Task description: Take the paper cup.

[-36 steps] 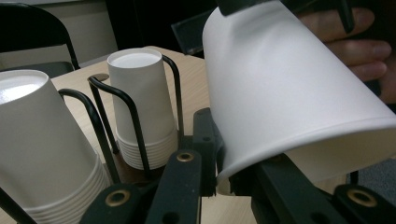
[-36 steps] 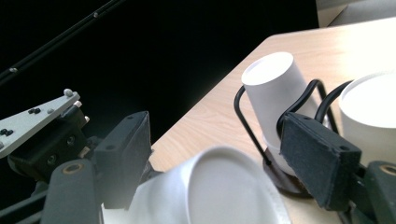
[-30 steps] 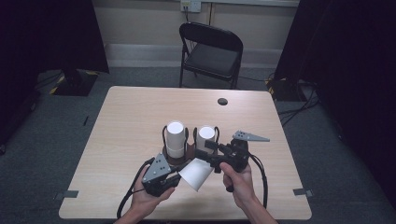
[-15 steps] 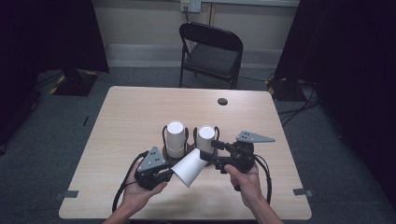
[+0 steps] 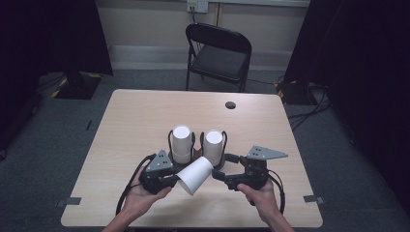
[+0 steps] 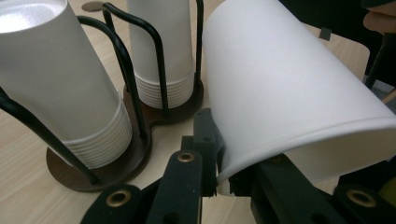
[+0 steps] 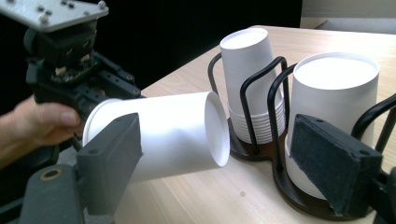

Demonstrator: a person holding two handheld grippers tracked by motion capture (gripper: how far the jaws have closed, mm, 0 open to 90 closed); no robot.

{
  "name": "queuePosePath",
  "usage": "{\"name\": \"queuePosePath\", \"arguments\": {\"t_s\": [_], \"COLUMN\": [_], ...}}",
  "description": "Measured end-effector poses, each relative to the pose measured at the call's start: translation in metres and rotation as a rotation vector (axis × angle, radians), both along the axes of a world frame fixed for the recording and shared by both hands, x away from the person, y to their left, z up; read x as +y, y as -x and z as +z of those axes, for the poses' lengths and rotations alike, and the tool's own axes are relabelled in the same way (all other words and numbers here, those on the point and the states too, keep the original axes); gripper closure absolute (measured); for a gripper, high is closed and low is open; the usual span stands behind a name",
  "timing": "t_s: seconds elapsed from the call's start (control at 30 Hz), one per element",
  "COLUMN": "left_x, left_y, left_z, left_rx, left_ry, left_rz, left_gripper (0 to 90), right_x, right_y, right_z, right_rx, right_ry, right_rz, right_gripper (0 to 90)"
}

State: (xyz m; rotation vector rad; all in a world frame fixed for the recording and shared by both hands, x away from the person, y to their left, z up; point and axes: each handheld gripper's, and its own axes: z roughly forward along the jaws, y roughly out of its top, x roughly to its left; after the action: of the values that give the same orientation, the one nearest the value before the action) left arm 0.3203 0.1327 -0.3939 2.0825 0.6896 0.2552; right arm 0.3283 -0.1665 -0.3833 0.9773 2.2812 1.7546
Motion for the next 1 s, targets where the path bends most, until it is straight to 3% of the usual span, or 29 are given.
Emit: {"name": "queuePosePath", "arguments": {"t_s": [0.03,0.13,0.27,0.33,0.4,0.43,0.47,0.5,0.67,0.77,0.9,0.93,1.0], "left_x": [0.0,0.001,0.001,0.0,-0.001,-0.001,-0.002,-0.002,-0.004,-0.01,-0.014,-0.016,-0.019], "left_y": [0.0,-0.003,-0.004,-0.007,-0.01,-0.01,-0.012,-0.012,-0.018,-0.025,-0.029,-0.03,-0.031], "left_z": [0.0,0.002,0.002,0.004,0.008,0.008,0.008,0.008,0.008,0.009,0.009,0.009,0.008], "left_rx": [0.0,0.067,0.074,0.091,0.144,0.144,0.184,0.184,0.221,0.259,0.296,0.297,0.322], "left_ry": [0.0,-0.027,-0.047,-0.077,-0.138,-0.138,-0.162,-0.162,-0.206,-0.289,-0.317,-0.329,-0.328], "left_rz": [0.0,-0.018,-0.018,-0.016,-0.041,-0.041,-0.044,-0.044,-0.044,-0.077,-0.091,-0.089,-0.102], "left_gripper": [84.4,84.4,84.4,84.5,84.5,84.5,84.5,84.5,84.5,84.4,84.4,84.4,84.5], "right_x": [0.0,0.003,0.011,0.015,0.018,0.018,0.021,0.021,0.033,0.04,0.046,0.048,0.051], "right_y": [0.001,0.005,0.009,0.011,0.014,0.014,0.015,0.015,0.021,0.023,0.026,0.029,0.032], "right_z": [0.0,-0.001,-0.003,-0.004,-0.004,-0.004,-0.005,-0.005,-0.012,-0.017,-0.021,-0.023,-0.025], "right_rx": [-0.013,-0.046,-0.078,-0.103,-0.129,-0.129,-0.142,-0.142,-0.186,-0.215,-0.249,-0.286,-0.316], "right_ry": [0.011,0.042,0.097,0.12,0.144,0.144,0.157,0.157,0.25,0.317,0.371,0.399,0.435], "right_rz": [0.003,0.039,0.093,0.111,0.122,0.122,0.137,0.137,0.182,0.189,0.202,0.209,0.212], "right_gripper": [14.8,14.4,14.9,16.0,16.1,16.1,16.1,16.1,16.1,17.2,17.2,16.8,16.1]}}
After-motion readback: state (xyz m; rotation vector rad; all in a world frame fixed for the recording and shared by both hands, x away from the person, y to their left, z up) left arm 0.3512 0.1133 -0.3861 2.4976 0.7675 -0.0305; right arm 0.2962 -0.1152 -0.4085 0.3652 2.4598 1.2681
